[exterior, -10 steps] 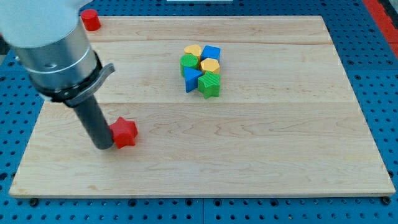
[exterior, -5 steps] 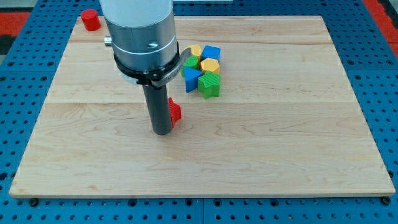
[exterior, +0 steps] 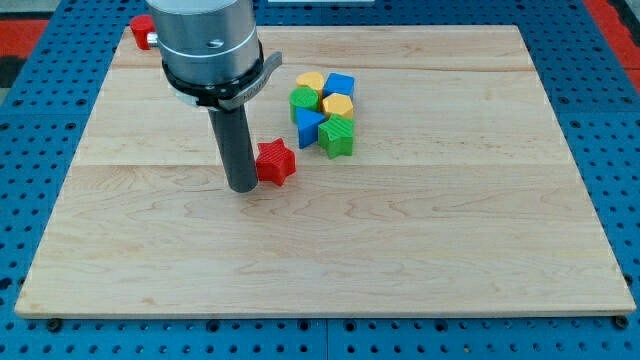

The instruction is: Push the red star into the group of blocks

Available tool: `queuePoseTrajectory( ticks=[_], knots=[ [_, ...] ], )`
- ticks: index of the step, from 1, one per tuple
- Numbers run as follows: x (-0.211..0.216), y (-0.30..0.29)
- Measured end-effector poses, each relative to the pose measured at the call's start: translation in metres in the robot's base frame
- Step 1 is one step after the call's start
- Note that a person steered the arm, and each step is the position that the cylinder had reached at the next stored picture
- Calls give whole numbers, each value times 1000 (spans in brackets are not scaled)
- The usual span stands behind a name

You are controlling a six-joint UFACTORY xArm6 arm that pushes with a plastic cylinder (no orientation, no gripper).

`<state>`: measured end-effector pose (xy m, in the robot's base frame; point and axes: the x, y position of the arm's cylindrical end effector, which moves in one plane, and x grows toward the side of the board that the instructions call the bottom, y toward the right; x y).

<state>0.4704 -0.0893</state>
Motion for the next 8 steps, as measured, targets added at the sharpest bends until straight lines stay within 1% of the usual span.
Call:
queuePoseTrajectory(
  ticks=[1, 2, 3, 4, 6, 7, 8],
  knots=[
    [-13, 1],
    [-18, 32],
    [-18, 43],
    [-19, 38],
    [-38, 35],
    [-29, 35],
    [-16, 58]
  ],
)
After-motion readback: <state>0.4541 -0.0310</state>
